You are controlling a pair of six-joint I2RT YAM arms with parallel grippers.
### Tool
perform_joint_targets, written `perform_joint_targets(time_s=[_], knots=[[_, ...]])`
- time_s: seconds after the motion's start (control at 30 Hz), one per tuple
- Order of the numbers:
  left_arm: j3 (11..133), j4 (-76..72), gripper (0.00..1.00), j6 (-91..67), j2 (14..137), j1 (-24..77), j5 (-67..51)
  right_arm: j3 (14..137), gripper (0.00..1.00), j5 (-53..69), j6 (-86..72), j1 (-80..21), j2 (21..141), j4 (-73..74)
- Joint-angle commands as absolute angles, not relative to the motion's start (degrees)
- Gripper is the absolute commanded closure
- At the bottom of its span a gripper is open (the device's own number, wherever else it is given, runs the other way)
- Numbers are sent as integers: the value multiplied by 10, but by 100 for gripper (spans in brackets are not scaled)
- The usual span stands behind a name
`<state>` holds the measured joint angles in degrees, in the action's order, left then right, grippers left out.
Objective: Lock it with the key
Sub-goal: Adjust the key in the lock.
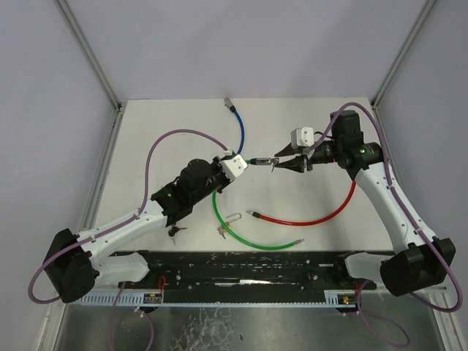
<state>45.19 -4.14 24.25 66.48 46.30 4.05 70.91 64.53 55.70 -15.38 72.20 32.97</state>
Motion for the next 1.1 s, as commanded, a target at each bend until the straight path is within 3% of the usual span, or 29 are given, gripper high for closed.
perform_joint_targets(time_s=[0.0,0.23,0.3,0.4,0.5,0.8,1.07], knots=[[472,-72,99,231,662,465,43,713,64,645,536,-158,715,306],[472,-74,99,229,661,465,55,710,69,640,511,-159,713,304],[471,-76,99,228,661,465,56,706,62,638,507,-160,710,301],[472,-76,99,228,664,465,54,701,44,629,498,-160,702,291],[473,-74,99,228,665,465,53,705,40,624,500,-159,700,292],[475,-71,99,228,667,465,52,714,45,647,505,-159,703,301],[477,-69,99,228,670,465,53,724,57,658,508,-162,705,313]])
